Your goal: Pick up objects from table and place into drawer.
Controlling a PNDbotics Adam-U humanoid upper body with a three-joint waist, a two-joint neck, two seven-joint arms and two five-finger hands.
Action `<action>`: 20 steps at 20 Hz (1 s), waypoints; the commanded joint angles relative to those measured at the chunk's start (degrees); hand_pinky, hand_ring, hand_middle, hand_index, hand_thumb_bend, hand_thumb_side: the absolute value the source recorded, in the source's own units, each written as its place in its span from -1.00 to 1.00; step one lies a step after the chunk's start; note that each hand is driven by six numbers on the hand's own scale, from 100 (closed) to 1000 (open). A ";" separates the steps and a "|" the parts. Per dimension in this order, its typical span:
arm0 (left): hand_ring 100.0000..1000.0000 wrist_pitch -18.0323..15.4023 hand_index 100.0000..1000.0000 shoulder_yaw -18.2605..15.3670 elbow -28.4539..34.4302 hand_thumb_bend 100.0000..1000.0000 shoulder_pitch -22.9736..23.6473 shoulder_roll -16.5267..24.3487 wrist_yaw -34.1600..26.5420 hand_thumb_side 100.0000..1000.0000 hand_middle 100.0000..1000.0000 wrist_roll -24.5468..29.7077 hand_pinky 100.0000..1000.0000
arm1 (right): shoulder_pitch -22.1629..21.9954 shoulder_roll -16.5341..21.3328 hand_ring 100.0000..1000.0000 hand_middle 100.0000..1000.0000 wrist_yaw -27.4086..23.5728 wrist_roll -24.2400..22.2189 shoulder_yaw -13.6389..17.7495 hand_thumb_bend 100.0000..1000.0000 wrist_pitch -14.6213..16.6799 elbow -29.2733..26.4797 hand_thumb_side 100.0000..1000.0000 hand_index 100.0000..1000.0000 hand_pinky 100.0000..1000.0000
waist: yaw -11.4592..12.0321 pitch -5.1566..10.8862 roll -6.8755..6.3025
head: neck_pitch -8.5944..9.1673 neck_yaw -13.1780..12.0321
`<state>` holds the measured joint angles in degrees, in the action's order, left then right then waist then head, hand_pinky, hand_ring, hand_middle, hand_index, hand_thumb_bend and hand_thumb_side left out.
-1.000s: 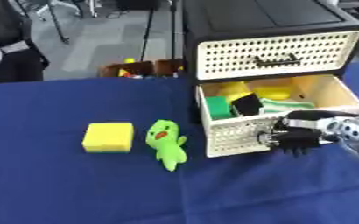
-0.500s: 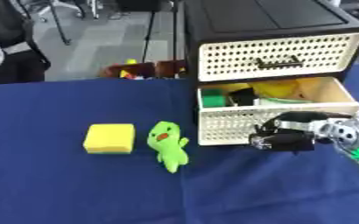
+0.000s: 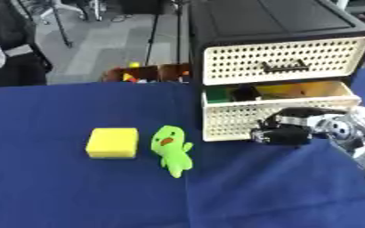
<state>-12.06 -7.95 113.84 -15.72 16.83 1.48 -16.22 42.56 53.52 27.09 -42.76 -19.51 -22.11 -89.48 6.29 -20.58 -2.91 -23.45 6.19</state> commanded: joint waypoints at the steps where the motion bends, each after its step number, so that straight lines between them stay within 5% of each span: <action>1: 0.30 0.02 0.75 -0.27 0.75 -0.19 -0.08 0.47 -0.32 0.77 0.33 0.32 -0.02 | 1.77 0.09 0.53 0.58 1.58 0.08 0.57 -1.00 0.61 2.52 1.00 0.62 -0.01 | 0.00 0.96 0.11 | 1.00 0.08; 20: 0.31 0.18 0.75 -0.27 0.75 -0.21 0.31 -0.03 -0.81 0.78 0.33 1.06 -0.02 | 6.80 -4.36 0.56 0.62 5.88 3.09 0.43 -1.00 3.96 10.88 1.00 0.64 0.02 | 0.03 0.86 0.05 | 1.37 0.12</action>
<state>-11.83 -7.94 113.84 -15.19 16.11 0.88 -15.42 48.40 48.63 32.39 -40.13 -19.64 -18.35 -79.04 6.25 -20.71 -2.93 -22.96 6.35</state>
